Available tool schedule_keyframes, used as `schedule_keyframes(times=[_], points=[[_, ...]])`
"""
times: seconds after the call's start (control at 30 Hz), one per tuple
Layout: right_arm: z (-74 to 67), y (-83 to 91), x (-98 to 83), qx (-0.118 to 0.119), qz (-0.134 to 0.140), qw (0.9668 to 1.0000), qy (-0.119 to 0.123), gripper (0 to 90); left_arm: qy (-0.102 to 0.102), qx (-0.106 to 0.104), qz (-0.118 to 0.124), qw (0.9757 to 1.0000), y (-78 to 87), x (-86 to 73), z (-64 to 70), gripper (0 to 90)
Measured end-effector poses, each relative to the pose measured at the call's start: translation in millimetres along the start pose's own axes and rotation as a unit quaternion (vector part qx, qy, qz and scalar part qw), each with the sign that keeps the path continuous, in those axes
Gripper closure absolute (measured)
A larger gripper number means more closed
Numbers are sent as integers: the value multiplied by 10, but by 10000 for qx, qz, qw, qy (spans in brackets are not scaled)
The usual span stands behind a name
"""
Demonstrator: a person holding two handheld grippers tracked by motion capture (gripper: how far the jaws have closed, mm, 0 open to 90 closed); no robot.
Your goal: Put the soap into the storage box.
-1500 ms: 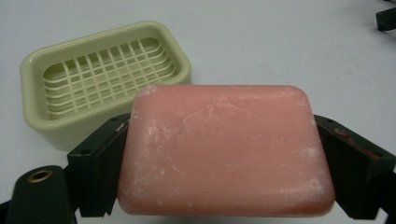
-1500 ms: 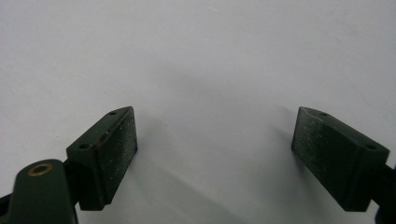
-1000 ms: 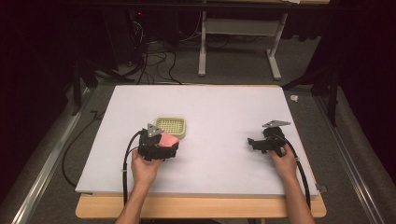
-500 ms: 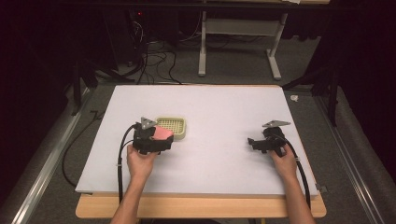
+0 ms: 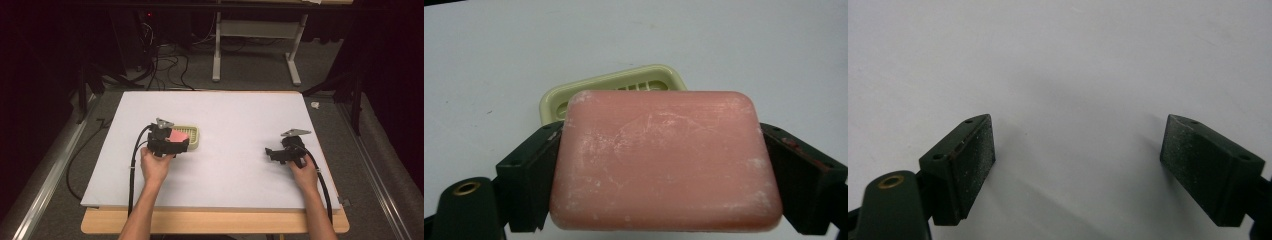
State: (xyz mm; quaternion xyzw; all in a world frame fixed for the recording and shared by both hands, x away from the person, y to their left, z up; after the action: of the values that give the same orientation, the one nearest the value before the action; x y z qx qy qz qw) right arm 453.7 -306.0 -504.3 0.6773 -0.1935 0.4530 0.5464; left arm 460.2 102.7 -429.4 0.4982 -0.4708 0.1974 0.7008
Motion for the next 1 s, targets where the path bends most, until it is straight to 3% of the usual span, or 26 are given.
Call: schedule_keyframes(times=[0.2, 0.27, 0.63, 1.0], points=[[0, 0, 0, 0, -2, 10000, -2, 148, -41, 42, -26, 10000, -59, 43, 18, 140], [0, 0, 0, 0, 0, 10000, 0, 148, 63, 21, -57, 10000, -116, 45, 8, 140], [0, 0, 0, -1, 0, 10000, 1, 148, -2, 149, -253, 9996, -315, 82, 38, 139], [0, 0, 0, 0, -1, 10000, -3, 148, 154, 289, -426, 9986, -443, 39, -28, 139]])
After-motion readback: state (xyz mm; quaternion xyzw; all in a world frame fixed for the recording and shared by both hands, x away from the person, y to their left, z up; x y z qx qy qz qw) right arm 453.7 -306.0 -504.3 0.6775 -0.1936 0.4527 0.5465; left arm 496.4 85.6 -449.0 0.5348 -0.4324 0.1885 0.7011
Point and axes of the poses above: each handheld gripper's, and its own axes: y roughly backward along the jaws, x roughly out of its top, z roughly to its right, the point moved 3 cm from there along -y, roughly forward along the jaws, and after that the axes turned 11 degrees about z, right-handed, at the moved point
